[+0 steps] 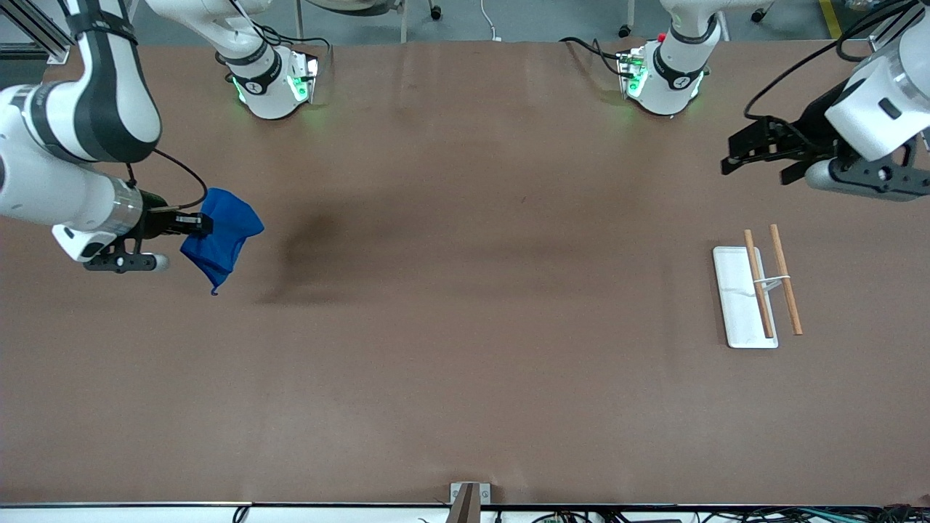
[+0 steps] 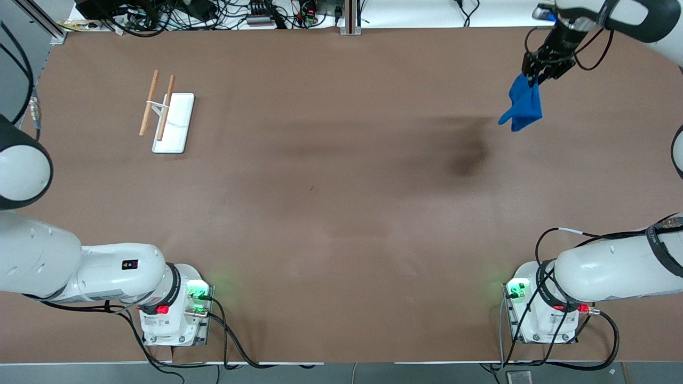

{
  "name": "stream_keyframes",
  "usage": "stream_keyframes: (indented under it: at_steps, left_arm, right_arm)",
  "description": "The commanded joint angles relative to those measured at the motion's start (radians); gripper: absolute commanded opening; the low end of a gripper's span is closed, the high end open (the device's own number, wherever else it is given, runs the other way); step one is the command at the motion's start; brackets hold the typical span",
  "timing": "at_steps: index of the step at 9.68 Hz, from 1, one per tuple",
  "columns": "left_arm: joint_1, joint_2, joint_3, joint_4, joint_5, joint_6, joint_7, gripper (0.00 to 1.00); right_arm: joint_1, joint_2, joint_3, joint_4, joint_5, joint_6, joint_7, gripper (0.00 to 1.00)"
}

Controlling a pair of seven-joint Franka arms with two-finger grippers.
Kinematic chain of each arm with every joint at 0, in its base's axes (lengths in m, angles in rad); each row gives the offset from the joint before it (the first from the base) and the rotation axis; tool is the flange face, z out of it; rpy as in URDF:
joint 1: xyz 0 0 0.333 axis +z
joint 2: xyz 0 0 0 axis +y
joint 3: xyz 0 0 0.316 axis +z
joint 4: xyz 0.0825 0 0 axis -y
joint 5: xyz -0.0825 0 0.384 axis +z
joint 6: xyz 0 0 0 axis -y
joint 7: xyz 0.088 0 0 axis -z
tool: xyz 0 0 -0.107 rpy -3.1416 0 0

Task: Right arm passes towel to left arm to hang
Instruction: 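Lift the towel with the right gripper while the left gripper approaches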

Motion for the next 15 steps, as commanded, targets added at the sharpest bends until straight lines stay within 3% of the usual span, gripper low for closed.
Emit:
stream_keyframes:
  at_steps: [1, 5, 7, 10, 13, 15]
  left_arm:
    - [0.014, 0.086, -0.001, -0.016, -0.152, 0.029, 0.044, 1.0]
    - [0.014, 0.24, 0.001, -0.059, -0.555, 0.046, 0.141, 1.0]
    - [0.0, 0.306, 0.001, -0.098, -0.75, 0.061, 0.142, 1.0]
    - [-0.049, 0.349, -0.001, -0.174, -0.945, 0.084, 0.263, 1.0]
    - [-0.085, 0.38, -0.019, -0.301, -1.202, 0.083, 0.372, 0.99]
    - [-0.115, 0.427, -0.056, -0.309, -1.298, 0.083, 0.372, 0.97]
  right_arm:
    - [0.005, 0.016, -0.002, 0.073, 0.093, -0.046, 0.014, 0.0]
    - [0.099, 0.014, -0.002, 0.151, 0.25, -0.049, 0.135, 0.0]
    - [0.155, 0.016, -0.002, 0.162, 0.372, -0.043, 0.133, 0.0]
    - [0.218, 0.019, -0.002, 0.167, 0.598, -0.009, 0.133, 0.0]
    - [0.274, 0.034, -0.002, 0.171, 0.718, 0.081, 0.133, 0.0]
    - [0.345, 0.043, -0.002, 0.17, 0.787, 0.169, 0.138, 0.0]
